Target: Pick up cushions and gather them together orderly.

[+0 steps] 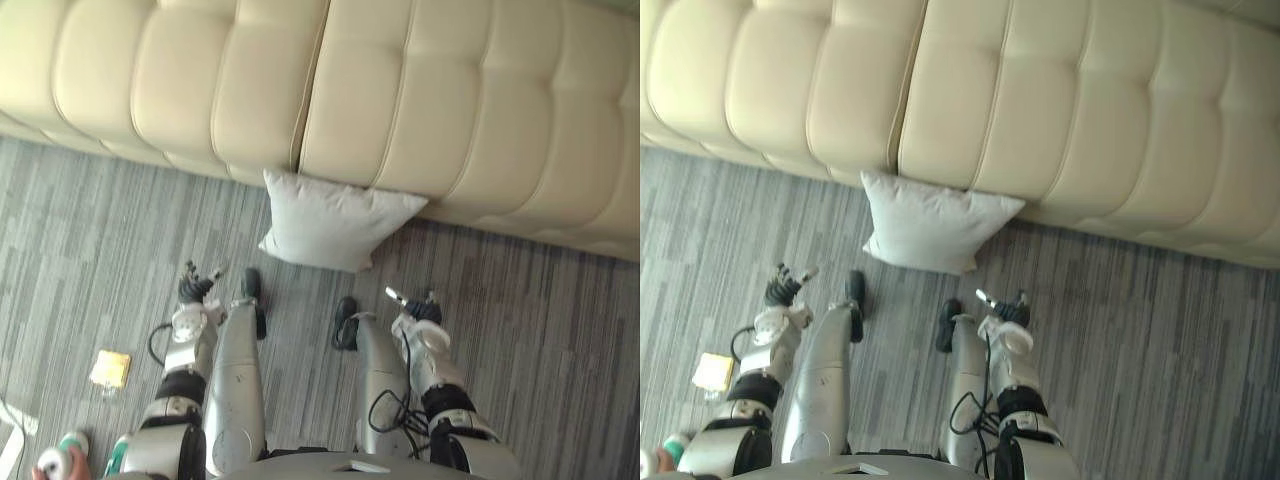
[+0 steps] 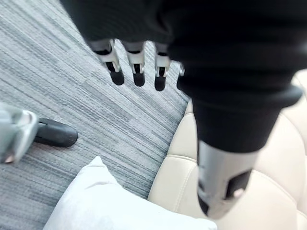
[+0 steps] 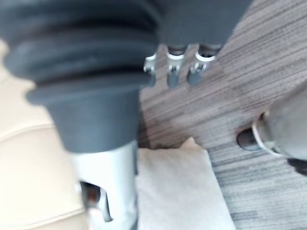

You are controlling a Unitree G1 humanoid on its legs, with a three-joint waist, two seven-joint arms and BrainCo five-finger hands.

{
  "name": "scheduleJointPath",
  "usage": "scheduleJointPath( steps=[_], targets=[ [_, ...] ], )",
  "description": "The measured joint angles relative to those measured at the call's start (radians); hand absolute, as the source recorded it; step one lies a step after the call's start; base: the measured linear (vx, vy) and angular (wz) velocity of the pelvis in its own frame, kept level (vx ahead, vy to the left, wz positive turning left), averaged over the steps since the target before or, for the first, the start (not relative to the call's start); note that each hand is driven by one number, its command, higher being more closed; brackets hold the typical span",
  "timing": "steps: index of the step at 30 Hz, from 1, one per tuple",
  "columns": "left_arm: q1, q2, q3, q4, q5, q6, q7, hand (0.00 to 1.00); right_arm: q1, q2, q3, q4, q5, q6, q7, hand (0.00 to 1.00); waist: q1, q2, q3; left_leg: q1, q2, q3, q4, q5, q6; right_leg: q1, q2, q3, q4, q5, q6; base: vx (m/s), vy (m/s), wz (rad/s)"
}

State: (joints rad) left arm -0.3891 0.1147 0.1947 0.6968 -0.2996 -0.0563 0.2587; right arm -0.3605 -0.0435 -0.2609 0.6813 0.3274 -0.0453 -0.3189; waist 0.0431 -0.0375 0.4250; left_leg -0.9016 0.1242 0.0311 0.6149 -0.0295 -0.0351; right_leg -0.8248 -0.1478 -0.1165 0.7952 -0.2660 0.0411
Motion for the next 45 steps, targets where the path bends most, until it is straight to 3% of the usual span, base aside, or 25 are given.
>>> scheduleJointPath(
  steps=[8,20,21,30,31,36,45],
  targets=[
    [-0.319,0.076,-0.004,-0.027,-0.014,-0.001,0.021,0.00,-0.370,-0.082,-0.037,-0.003,0.032,-0.004,-0.071,0.00,0.011,0.014,0.107,-0.377,0.016,-0.001,0.188,-0.002,-0.004,-0.393,0.003,0.049,0.210,-0.006,0.009,-0.05,-0.001,-0.06],
    [-0.549,0.114,-0.080,-0.098,-0.014,-0.005,0.062,0.00,-0.673,-0.139,0.111,-0.086,0.018,-0.005,-0.151,0.00,0.007,0.020,0.128,-0.675,0.073,0.025,0.336,-0.020,-0.007,-0.725,0.033,0.102,0.365,-0.012,0.019,-0.06,0.004,-0.11],
    [-0.571,0.113,-0.095,-0.098,-0.014,-0.005,0.065,0.00,-0.694,-0.140,0.124,-0.091,0.016,-0.005,-0.164,1.00,0.006,0.020,0.128,-0.698,0.076,0.022,0.352,-0.019,-0.003,-0.747,0.034,0.102,0.378,-0.012,0.019,-0.03,0.022,-0.04],
    [-0.683,0.104,-0.241,-0.161,0.002,-0.006,0.103,0.00,-0.757,-0.132,0.179,-0.134,-0.060,0.013,-0.240,1.00,-0.006,0.019,0.139,-0.758,0.079,0.019,0.378,-0.032,-0.011,-0.796,0.033,0.102,0.383,-0.008,0.008,-0.02,0.028,-0.03],
    [-0.691,0.098,-0.256,-0.179,0.013,-0.007,0.109,1.00,-0.758,-0.129,0.180,-0.161,-0.061,0.022,-0.252,1.00,-0.006,0.019,0.139,-0.765,0.080,0.021,0.377,-0.031,-0.012,-0.804,0.033,0.102,0.381,-0.004,0.007,-0.01,0.027,-0.06],
    [-0.716,0.090,-0.289,-0.201,0.067,-0.006,0.139,1.00,-0.790,-0.124,0.203,-0.189,-0.098,0.034,-0.293,1.00,-0.012,0.020,0.139,-0.789,0.084,0.020,0.379,-0.029,-0.011,-0.827,0.034,0.098,0.377,0.002,0.004,-0.01,0.014,-0.04],
    [-0.727,0.164,-0.354,-0.246,0.090,0.006,0.176,1.00,-0.790,-0.128,0.230,-0.284,-0.099,0.044,-0.304,1.00,-0.009,0.023,0.141,-0.793,0.097,0.034,0.339,-0.004,-0.018,-0.847,0.049,0.098,0.331,0.040,0.000,-0.01,-0.004,-0.06]
  ],
)
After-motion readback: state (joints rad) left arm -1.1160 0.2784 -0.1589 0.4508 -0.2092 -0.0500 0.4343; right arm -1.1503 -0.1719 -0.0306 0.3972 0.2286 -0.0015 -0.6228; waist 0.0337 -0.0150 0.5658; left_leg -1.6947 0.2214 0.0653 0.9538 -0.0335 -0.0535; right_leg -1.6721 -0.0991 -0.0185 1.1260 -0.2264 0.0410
